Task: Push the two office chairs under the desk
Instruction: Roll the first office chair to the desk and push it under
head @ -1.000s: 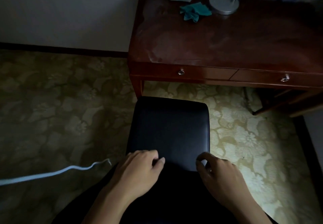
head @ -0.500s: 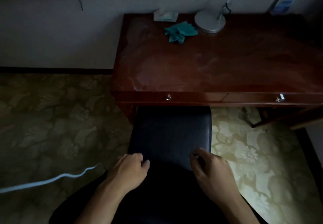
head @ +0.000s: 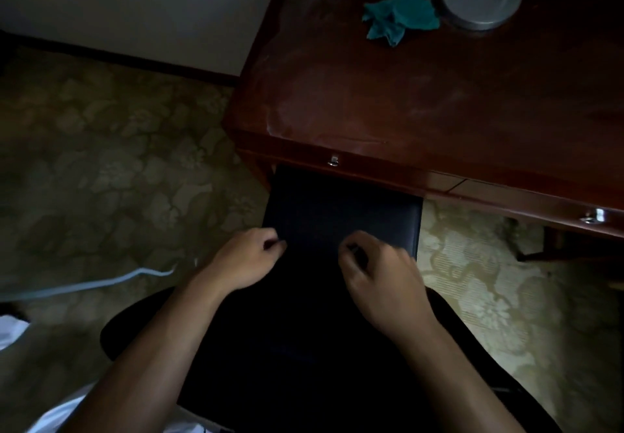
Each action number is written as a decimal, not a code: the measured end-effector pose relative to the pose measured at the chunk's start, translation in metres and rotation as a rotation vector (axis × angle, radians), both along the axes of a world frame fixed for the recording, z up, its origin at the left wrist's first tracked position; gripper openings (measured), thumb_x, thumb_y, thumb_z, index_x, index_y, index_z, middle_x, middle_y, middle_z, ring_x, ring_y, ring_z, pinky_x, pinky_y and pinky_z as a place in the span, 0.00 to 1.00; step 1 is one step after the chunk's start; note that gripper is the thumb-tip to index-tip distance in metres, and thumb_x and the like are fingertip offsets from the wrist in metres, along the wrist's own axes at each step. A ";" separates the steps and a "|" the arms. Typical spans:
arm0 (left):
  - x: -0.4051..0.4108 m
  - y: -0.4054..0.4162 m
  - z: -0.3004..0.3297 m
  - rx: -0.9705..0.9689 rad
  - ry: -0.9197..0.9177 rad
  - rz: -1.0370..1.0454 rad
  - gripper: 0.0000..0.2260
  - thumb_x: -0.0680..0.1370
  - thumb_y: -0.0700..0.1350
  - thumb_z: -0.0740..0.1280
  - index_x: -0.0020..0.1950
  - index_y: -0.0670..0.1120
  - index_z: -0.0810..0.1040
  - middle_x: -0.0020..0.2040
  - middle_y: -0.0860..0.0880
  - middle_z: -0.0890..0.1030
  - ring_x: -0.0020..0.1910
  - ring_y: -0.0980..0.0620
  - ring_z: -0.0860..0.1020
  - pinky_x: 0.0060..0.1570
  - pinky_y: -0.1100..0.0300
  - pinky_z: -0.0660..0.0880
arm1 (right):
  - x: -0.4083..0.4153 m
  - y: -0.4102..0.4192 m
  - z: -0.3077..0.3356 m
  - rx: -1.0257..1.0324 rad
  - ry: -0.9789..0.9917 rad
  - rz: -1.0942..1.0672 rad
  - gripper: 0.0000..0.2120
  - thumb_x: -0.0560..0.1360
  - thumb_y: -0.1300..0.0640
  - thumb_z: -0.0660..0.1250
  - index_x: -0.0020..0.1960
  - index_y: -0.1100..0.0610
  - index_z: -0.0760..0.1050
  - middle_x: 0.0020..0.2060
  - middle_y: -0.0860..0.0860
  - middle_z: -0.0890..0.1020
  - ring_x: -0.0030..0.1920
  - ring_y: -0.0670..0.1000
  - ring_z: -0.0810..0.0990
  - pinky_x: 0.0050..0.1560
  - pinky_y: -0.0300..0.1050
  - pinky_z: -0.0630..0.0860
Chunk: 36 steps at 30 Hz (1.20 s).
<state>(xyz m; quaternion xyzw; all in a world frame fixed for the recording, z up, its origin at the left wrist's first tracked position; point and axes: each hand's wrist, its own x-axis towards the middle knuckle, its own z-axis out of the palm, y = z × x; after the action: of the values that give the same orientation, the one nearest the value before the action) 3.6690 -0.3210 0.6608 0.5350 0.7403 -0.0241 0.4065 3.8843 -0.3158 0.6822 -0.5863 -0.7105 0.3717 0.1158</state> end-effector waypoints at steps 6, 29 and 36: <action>0.006 -0.018 0.000 -0.128 0.026 -0.159 0.12 0.80 0.55 0.62 0.47 0.49 0.78 0.44 0.49 0.80 0.40 0.53 0.77 0.33 0.59 0.69 | 0.007 -0.011 0.002 -0.120 -0.023 0.090 0.09 0.75 0.48 0.60 0.49 0.47 0.77 0.43 0.51 0.83 0.45 0.57 0.80 0.47 0.51 0.77; -0.006 -0.177 0.065 0.443 0.284 -0.552 0.34 0.66 0.74 0.63 0.70 0.63 0.67 0.67 0.59 0.74 0.63 0.53 0.74 0.59 0.52 0.67 | 0.068 -0.163 0.038 0.518 -0.533 0.382 0.31 0.70 0.28 0.52 0.62 0.47 0.75 0.49 0.46 0.81 0.49 0.51 0.80 0.40 0.42 0.72; -0.019 -0.171 0.040 0.950 0.335 -0.470 0.19 0.71 0.63 0.67 0.50 0.51 0.83 0.45 0.52 0.84 0.42 0.49 0.82 0.44 0.53 0.75 | 0.112 -0.136 0.030 0.650 -0.552 0.402 0.26 0.70 0.33 0.61 0.51 0.54 0.81 0.39 0.49 0.80 0.38 0.51 0.78 0.29 0.44 0.76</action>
<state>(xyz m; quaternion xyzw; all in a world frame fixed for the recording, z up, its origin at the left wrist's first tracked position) 3.6502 -0.4924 0.7012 0.7990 0.5851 0.1375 -0.0190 3.9965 -0.4513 0.7121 -0.4475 -0.8936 -0.0247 0.0260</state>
